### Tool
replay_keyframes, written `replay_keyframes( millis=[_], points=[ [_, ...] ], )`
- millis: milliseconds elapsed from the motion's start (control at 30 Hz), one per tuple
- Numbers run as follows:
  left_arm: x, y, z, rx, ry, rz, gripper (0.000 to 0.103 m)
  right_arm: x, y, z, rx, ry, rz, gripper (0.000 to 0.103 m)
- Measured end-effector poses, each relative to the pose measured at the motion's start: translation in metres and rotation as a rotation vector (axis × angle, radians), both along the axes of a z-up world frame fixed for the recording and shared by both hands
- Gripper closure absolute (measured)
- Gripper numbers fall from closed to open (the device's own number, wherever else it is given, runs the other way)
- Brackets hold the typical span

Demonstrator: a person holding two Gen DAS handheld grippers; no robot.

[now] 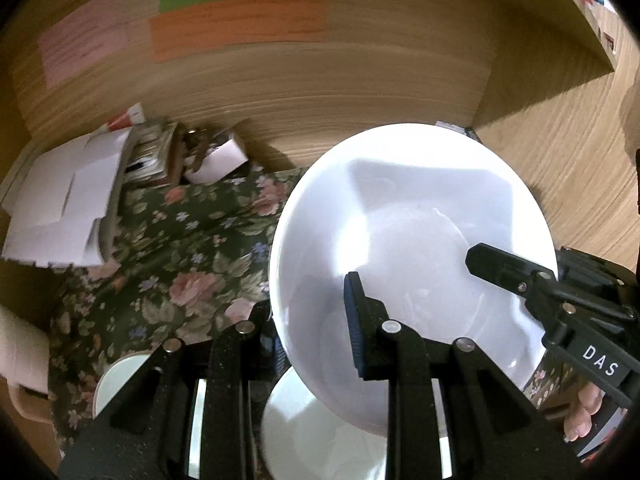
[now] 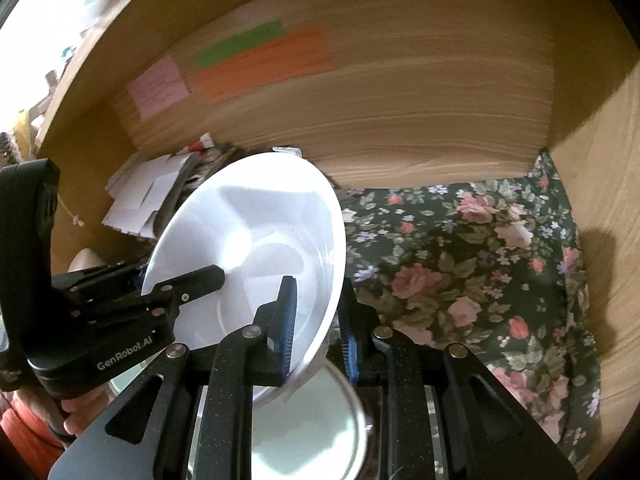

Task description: Organize plates and bowls

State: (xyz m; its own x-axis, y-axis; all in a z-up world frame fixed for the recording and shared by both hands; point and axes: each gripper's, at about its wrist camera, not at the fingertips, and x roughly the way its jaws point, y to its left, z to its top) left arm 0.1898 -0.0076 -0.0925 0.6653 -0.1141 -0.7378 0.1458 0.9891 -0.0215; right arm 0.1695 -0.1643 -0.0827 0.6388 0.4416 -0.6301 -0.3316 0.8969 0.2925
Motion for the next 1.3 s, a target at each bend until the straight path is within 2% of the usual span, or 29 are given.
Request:
replay_keyframes(
  millis=[600,1300],
  points=[
    [-0.047,0.072,-0.001,-0.046,-0.008,0.096,0.078,-0.022,0.072,0.000,-0.015,-0.012,0.122,0.084],
    [-0.081,0.147,-0.023,-0.085,0.046,0.239,0.078,-0.031,0.147,-0.022,-0.026,0.027,0.265,0.084]
  ],
)
